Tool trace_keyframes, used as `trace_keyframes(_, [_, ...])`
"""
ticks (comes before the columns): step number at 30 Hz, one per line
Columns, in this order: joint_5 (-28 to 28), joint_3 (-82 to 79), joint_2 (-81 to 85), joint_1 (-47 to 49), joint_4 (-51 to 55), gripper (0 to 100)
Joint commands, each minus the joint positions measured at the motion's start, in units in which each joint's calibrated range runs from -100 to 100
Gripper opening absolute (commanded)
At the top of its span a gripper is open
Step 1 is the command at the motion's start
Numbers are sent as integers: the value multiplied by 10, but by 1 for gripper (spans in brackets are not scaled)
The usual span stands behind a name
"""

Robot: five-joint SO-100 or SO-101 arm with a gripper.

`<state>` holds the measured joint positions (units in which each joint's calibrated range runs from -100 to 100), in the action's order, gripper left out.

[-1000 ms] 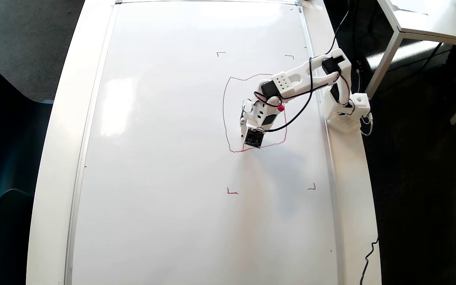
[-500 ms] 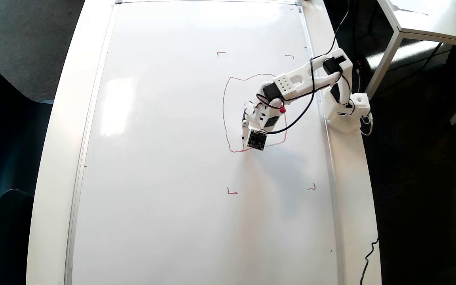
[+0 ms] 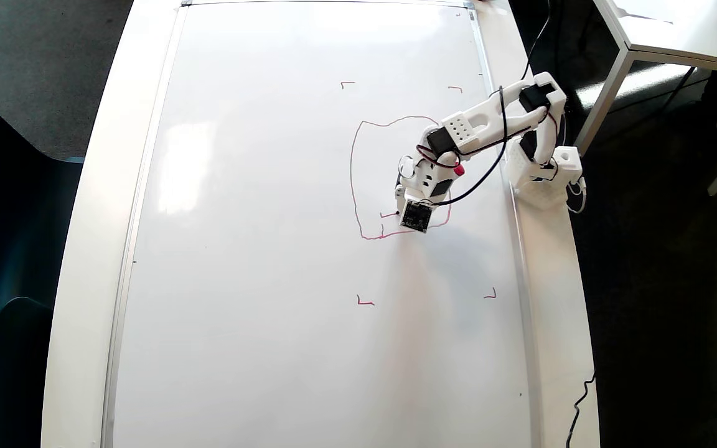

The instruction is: Draw on a whiteboard a robot head using a pen attached to the gripper

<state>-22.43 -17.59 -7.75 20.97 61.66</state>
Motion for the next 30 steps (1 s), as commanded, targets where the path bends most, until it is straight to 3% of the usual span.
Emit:
trace_keyframes(1, [-3, -36, 24, 3, 6, 1])
trace_keyframes(30, [-4, -59, 32, -75, -1, 1])
